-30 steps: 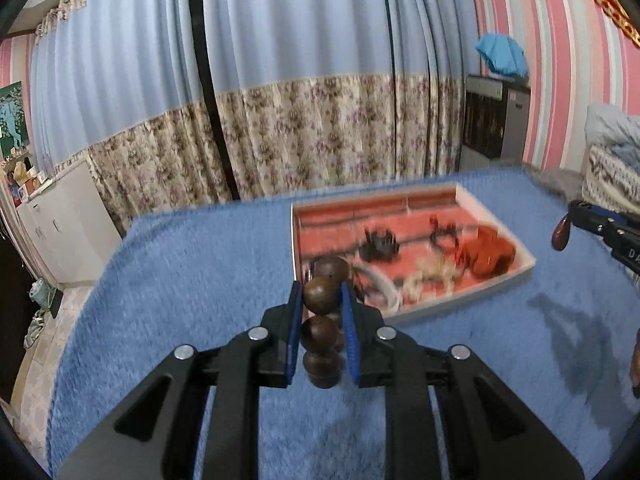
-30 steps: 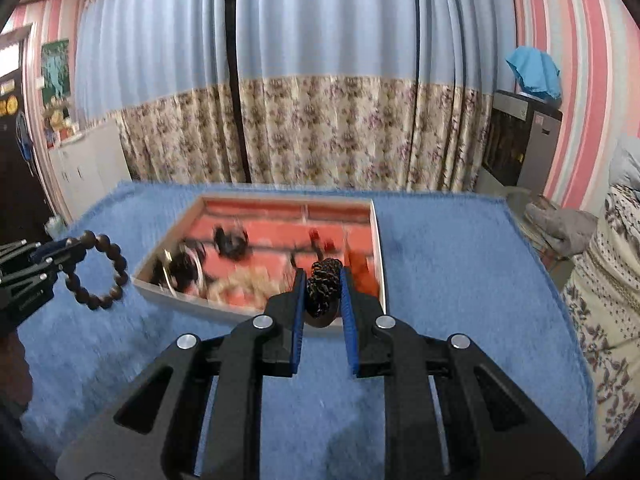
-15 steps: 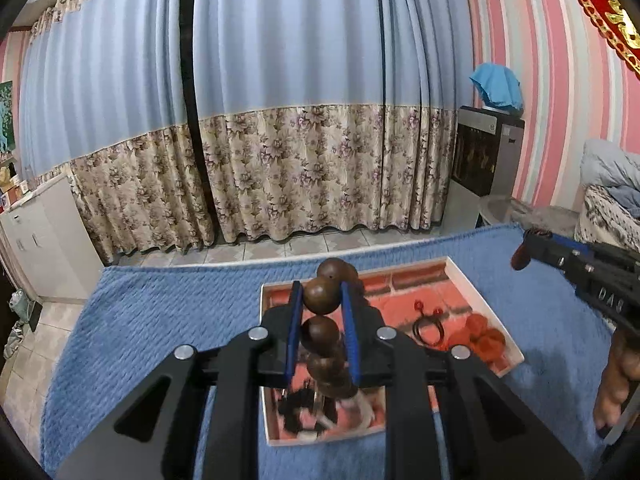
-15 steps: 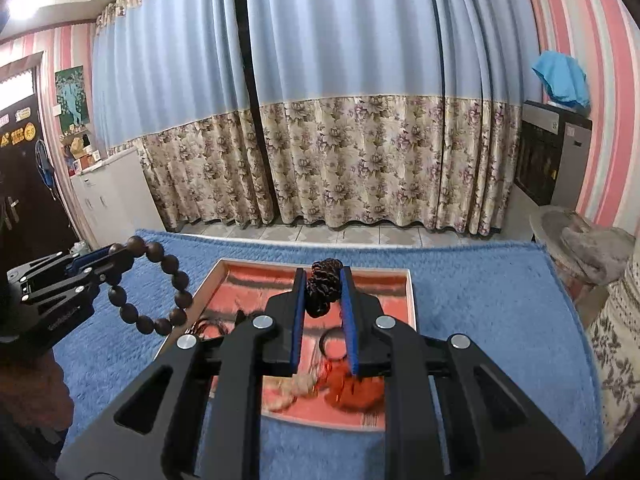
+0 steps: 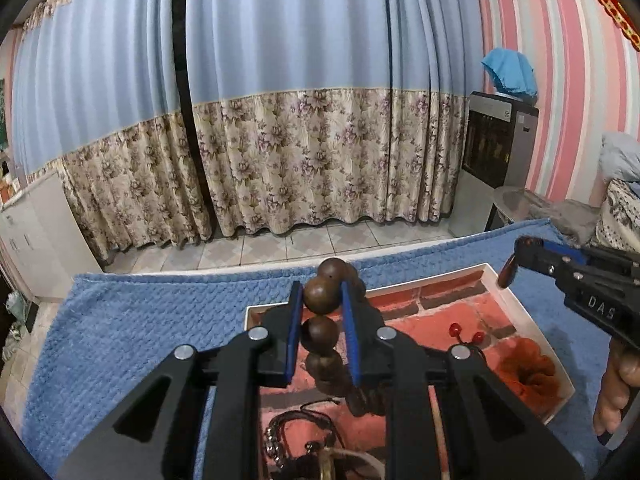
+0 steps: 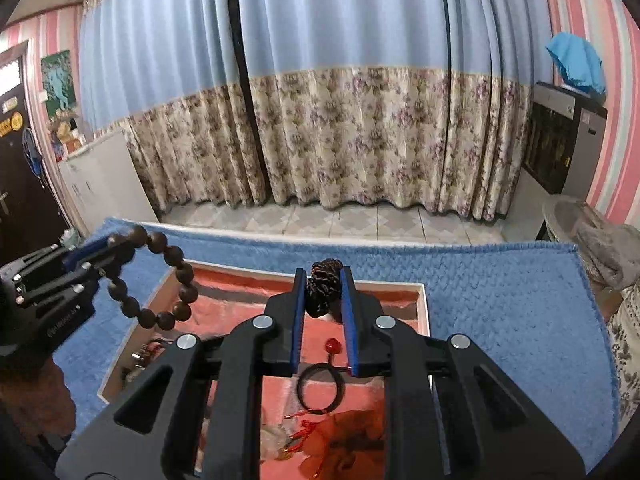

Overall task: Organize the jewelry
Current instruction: 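Carry the bead bracelet and tasseled pendant with both tools into the tray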

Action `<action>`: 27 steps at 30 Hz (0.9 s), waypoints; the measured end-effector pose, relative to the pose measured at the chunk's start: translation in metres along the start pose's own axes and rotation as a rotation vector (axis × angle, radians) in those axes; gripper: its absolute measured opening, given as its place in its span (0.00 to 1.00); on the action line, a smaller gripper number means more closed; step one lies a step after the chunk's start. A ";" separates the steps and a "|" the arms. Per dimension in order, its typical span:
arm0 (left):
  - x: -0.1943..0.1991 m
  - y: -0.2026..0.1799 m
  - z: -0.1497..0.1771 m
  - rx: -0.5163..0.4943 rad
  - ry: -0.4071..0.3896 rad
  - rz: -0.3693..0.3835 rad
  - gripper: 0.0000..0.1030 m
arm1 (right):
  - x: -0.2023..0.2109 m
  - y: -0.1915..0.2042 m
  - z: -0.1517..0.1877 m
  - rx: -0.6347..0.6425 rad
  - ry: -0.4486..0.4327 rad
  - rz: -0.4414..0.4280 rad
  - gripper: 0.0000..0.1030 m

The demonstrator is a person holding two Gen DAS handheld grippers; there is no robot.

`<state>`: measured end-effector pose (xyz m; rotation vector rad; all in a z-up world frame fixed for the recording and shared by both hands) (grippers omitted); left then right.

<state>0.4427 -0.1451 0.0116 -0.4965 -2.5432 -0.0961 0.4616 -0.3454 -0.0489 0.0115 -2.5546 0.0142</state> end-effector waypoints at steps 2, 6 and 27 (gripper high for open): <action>-0.008 0.002 0.005 -0.003 0.016 -0.011 0.19 | -0.013 -0.004 0.007 -0.002 0.029 0.011 0.17; -0.024 0.008 0.016 -0.005 0.059 -0.014 0.19 | -0.030 -0.008 0.022 0.007 0.067 0.041 0.17; -0.059 0.026 0.049 0.009 0.142 -0.077 0.19 | -0.064 -0.019 0.055 0.007 0.179 0.052 0.17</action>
Point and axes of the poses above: each gripper's, at about its wrist camera, not at the fingertips, and x roughly against the way its jaws point, y to its left, z to its underside, the point moved 5 cm from there along -x, roughly the way its jaws point, and after that the axes turned 9 degrees about z, right-handed, at the moved point
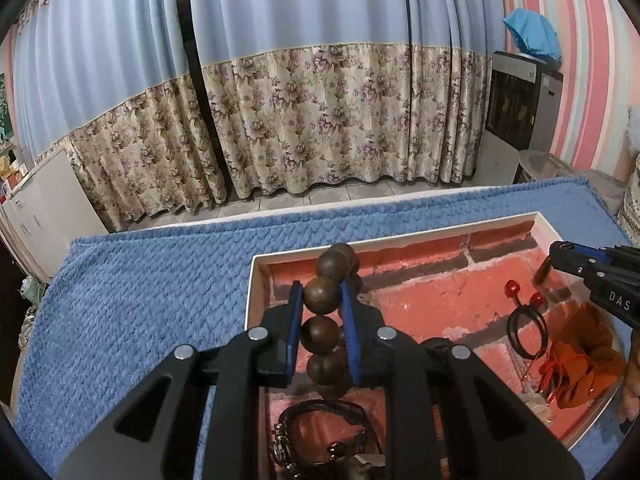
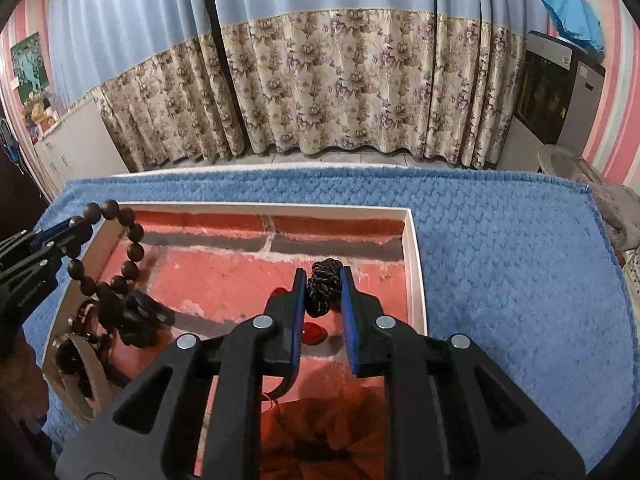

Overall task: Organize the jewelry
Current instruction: 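Carry the bead bracelet and tasseled pendant with both tools into the tray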

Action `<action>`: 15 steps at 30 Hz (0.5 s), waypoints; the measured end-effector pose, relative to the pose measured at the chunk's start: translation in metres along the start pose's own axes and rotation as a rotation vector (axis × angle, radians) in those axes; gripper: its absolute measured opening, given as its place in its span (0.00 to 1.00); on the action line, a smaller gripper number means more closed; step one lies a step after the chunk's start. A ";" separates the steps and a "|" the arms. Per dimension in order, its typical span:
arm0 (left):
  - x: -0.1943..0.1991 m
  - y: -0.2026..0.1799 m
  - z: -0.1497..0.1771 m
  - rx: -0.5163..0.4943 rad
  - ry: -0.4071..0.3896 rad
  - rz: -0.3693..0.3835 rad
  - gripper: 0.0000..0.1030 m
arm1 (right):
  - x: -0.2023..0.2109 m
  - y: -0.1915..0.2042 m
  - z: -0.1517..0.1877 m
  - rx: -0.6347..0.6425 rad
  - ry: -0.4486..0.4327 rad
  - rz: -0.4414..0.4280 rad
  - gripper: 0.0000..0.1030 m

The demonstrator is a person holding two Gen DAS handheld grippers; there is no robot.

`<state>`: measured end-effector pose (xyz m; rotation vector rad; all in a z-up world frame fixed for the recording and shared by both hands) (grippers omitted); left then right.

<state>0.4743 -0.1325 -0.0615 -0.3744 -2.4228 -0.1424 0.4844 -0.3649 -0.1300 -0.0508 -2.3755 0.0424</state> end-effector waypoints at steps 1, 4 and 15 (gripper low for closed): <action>-0.002 0.000 0.000 0.001 0.002 -0.003 0.19 | -0.001 0.000 0.001 0.005 0.002 0.005 0.17; -0.003 0.003 0.002 0.016 0.002 -0.010 0.19 | -0.003 0.003 0.003 0.016 0.008 0.020 0.17; -0.016 0.002 0.013 0.040 0.094 0.006 0.19 | -0.014 0.005 0.010 0.061 0.052 0.073 0.17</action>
Point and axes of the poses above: each gripper's, at about its wrist camera, not at the fingertips, and x roughly against the way its jaws point, y to its left, z to its underside, the point moved 5 cm from there along -x, roughly the way its jaws point, and after that the axes turned 9 degrees about z, right-handed, at the moved point
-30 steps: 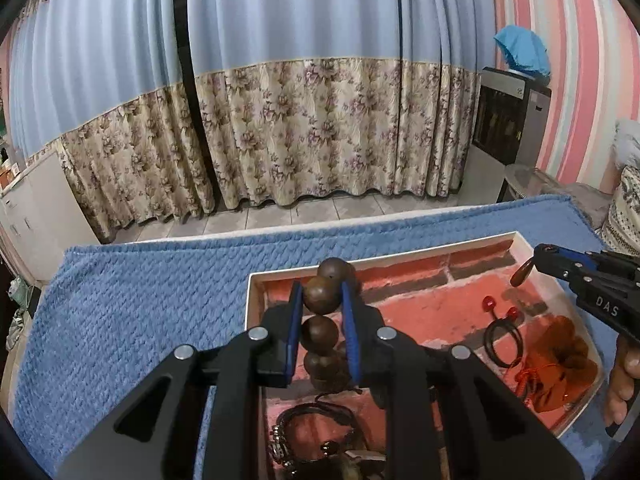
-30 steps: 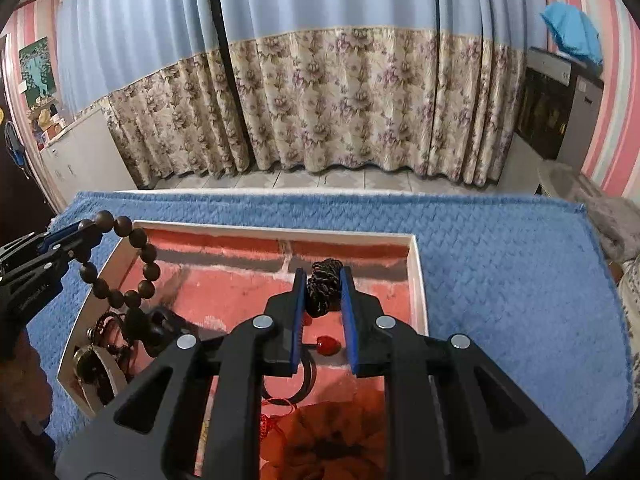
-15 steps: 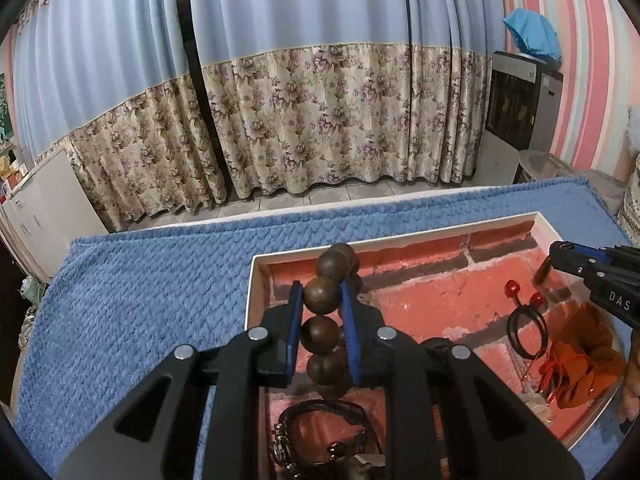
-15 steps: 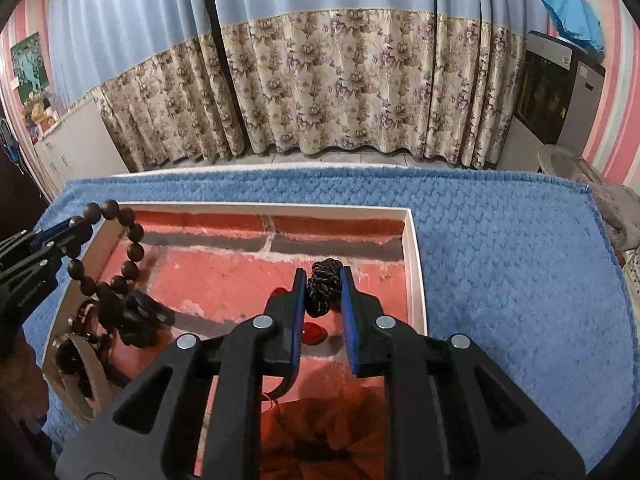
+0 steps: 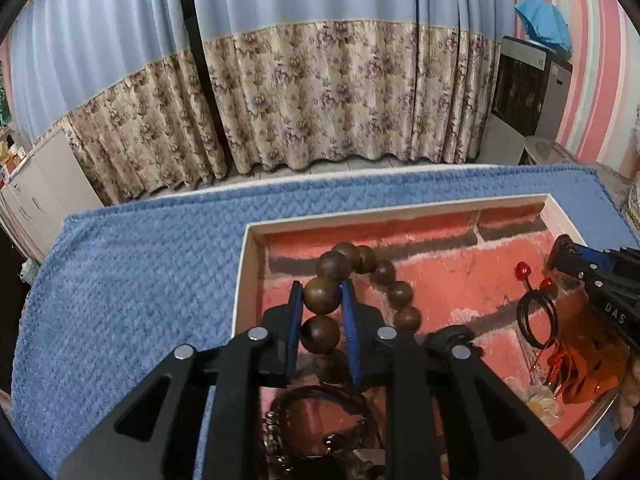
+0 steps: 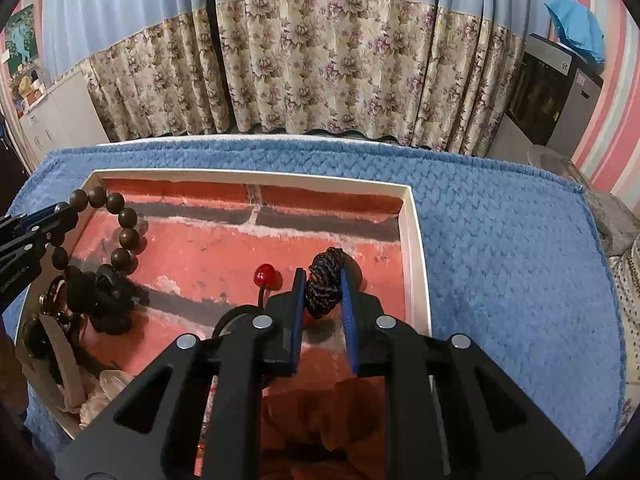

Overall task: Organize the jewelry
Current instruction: 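Carry the bead bracelet and tasseled pendant with both tools into the tray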

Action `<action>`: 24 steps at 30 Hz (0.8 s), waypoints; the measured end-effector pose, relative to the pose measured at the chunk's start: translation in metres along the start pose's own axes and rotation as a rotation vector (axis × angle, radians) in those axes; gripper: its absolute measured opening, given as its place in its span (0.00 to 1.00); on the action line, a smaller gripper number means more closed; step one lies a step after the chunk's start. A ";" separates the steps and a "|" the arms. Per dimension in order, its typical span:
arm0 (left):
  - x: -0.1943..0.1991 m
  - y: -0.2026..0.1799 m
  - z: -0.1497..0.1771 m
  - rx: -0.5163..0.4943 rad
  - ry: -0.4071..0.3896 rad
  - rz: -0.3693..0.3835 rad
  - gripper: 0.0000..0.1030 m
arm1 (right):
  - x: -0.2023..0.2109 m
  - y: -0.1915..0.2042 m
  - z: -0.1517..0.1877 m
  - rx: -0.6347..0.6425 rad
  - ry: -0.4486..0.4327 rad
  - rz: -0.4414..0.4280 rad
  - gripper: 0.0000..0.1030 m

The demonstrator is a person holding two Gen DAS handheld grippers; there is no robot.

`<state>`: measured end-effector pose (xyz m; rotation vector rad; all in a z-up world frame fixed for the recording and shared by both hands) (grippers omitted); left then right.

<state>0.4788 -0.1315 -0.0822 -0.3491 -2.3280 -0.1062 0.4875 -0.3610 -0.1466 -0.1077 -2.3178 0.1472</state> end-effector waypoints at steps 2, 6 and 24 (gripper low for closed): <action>-0.003 -0.001 0.002 0.004 0.008 0.007 0.19 | -0.001 0.000 0.001 0.005 0.002 0.003 0.17; -0.003 -0.003 0.003 0.009 0.004 0.006 0.19 | -0.001 0.001 0.001 0.006 0.002 0.001 0.17; -0.006 -0.005 0.003 0.040 0.030 0.021 0.20 | -0.007 0.001 0.004 0.013 0.020 0.004 0.20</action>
Point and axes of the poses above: each gripper's, at about its wrist camera, not at the fingertips, and x roughly against the way its jaws point, y to its left, z to its underside, the point moved 5 cm from there along -x, roughly the way its jaws point, and after that the axes turned 9 degrees about z, right-handed, at the moved point
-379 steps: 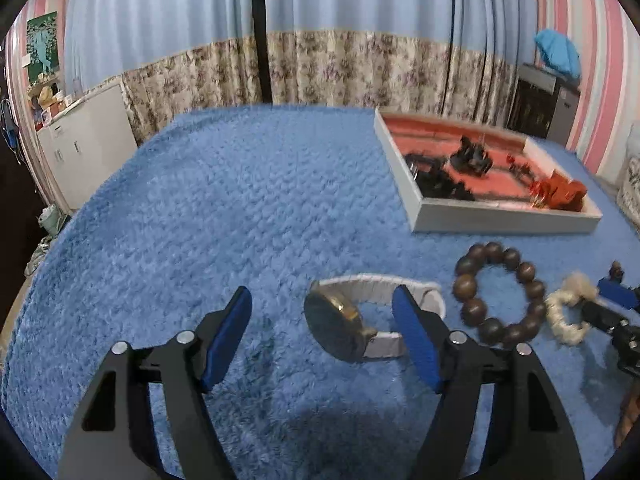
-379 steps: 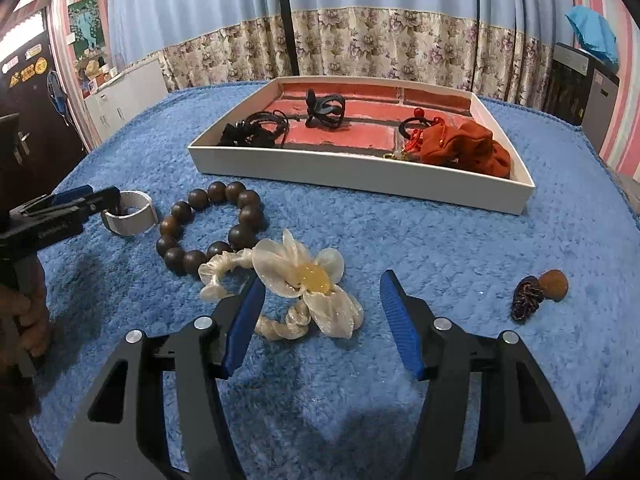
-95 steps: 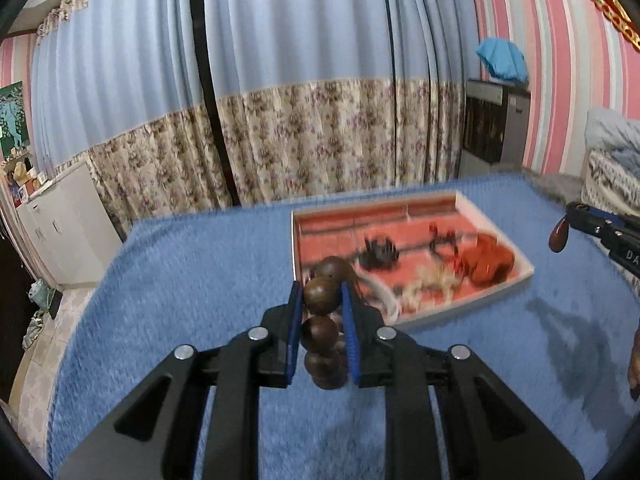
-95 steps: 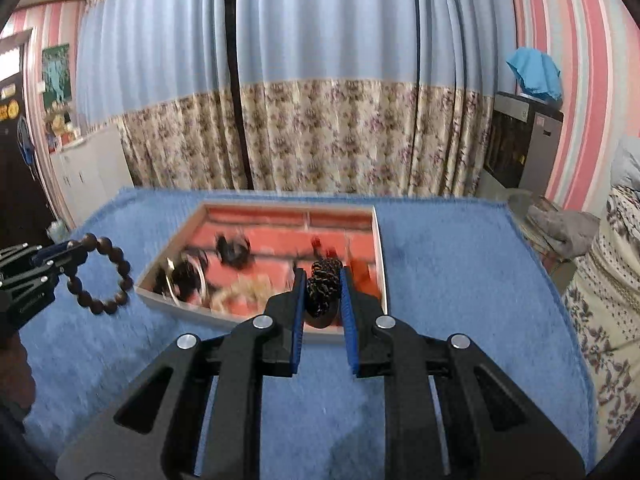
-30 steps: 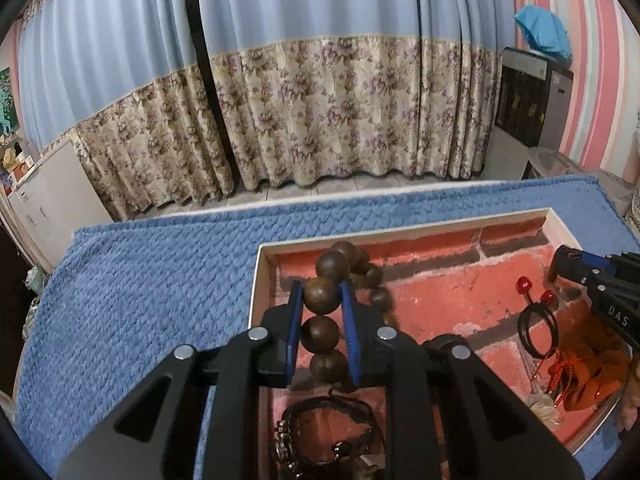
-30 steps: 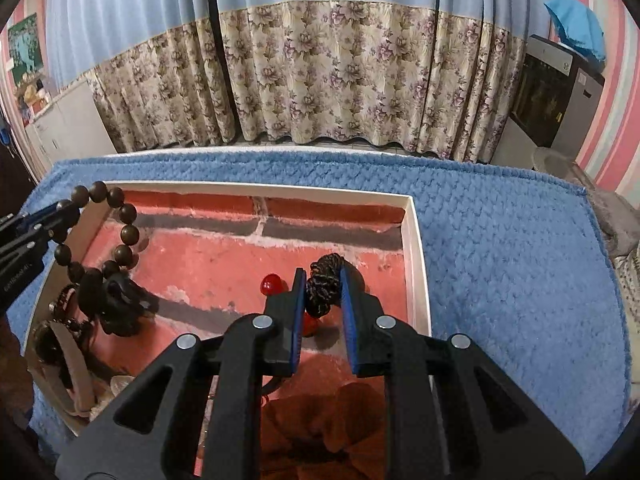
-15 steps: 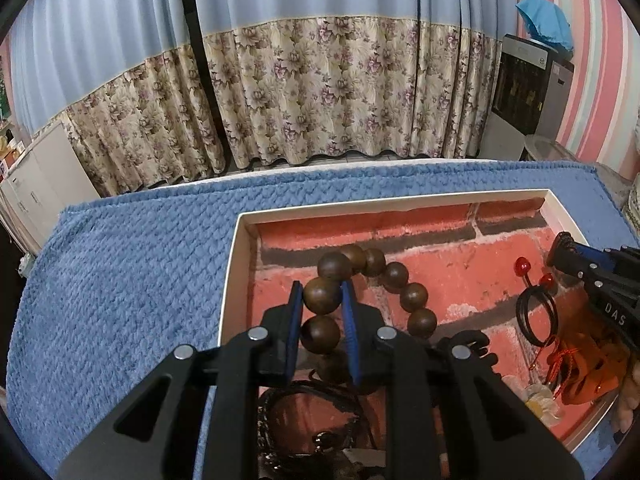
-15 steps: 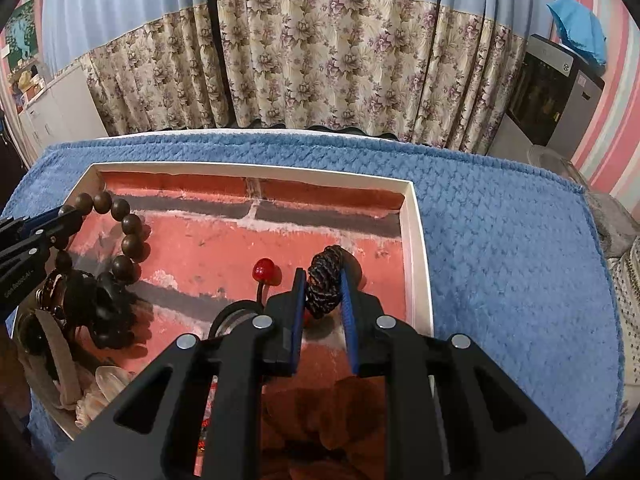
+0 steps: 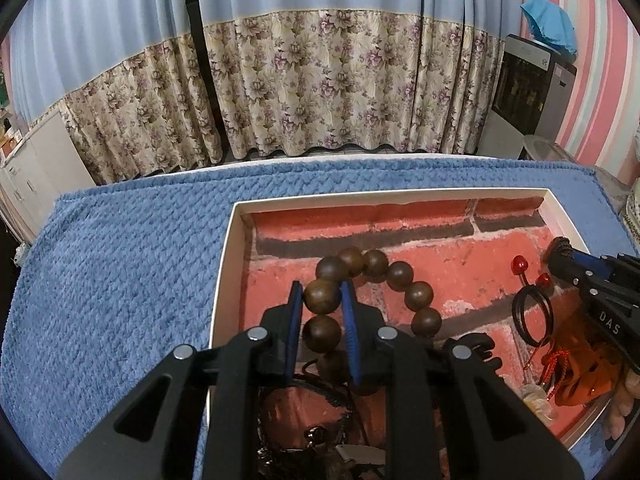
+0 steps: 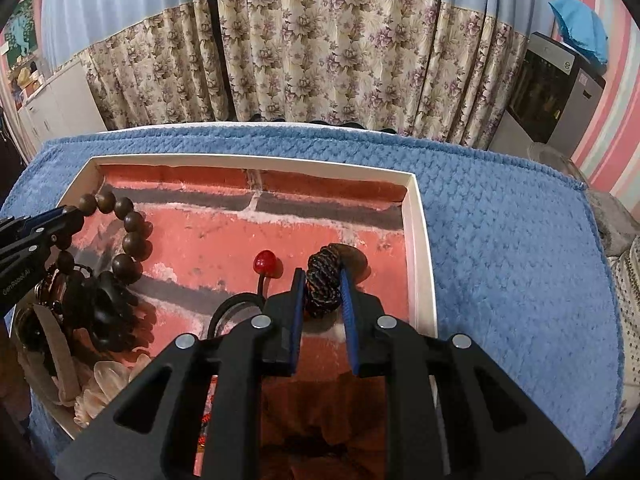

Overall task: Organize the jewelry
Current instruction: 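Carry the bead bracelet and tasseled pendant with both tools into the tray, then open both tools to release the bracelet and pendant in the tray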

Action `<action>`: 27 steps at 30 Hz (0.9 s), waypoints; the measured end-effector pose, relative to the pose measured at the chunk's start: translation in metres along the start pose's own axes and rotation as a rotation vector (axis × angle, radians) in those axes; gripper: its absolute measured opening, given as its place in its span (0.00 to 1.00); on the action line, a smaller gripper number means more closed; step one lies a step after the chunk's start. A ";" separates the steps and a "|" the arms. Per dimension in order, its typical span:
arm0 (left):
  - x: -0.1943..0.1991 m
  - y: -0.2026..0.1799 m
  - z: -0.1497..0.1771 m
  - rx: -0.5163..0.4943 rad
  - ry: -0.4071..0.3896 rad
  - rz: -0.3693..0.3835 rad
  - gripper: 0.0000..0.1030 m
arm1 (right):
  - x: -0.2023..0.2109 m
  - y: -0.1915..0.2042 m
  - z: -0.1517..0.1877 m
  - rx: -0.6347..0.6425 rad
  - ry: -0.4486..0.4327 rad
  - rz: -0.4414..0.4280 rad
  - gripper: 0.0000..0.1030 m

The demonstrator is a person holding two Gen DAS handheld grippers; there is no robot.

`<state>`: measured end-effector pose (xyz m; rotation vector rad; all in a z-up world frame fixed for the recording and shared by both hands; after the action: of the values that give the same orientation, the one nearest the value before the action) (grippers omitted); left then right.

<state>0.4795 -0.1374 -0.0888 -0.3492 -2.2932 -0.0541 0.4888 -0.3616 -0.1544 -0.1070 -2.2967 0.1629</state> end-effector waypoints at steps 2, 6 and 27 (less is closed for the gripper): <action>0.000 0.000 0.000 0.004 -0.002 -0.002 0.20 | 0.000 -0.001 -0.001 -0.004 -0.007 -0.001 0.29; 0.002 0.001 0.001 0.007 -0.008 -0.003 0.28 | 0.003 -0.001 -0.002 -0.008 -0.011 -0.003 0.34; 0.006 0.005 -0.001 0.026 -0.015 0.007 0.53 | 0.012 -0.001 -0.003 -0.017 -0.043 0.005 0.58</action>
<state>0.4773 -0.1313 -0.0839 -0.3456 -2.3057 -0.0178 0.4831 -0.3613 -0.1439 -0.1195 -2.3406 0.1499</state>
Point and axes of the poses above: each gripper's, at about its wrist camera, not at the fingertips, and x roughly against the way its jaws point, y to its left, z to its underside, the point moved 5 cm from there along -x, roughly the way its jaws point, and after that the axes turned 9 degrees about z, right-handed, at the moved point
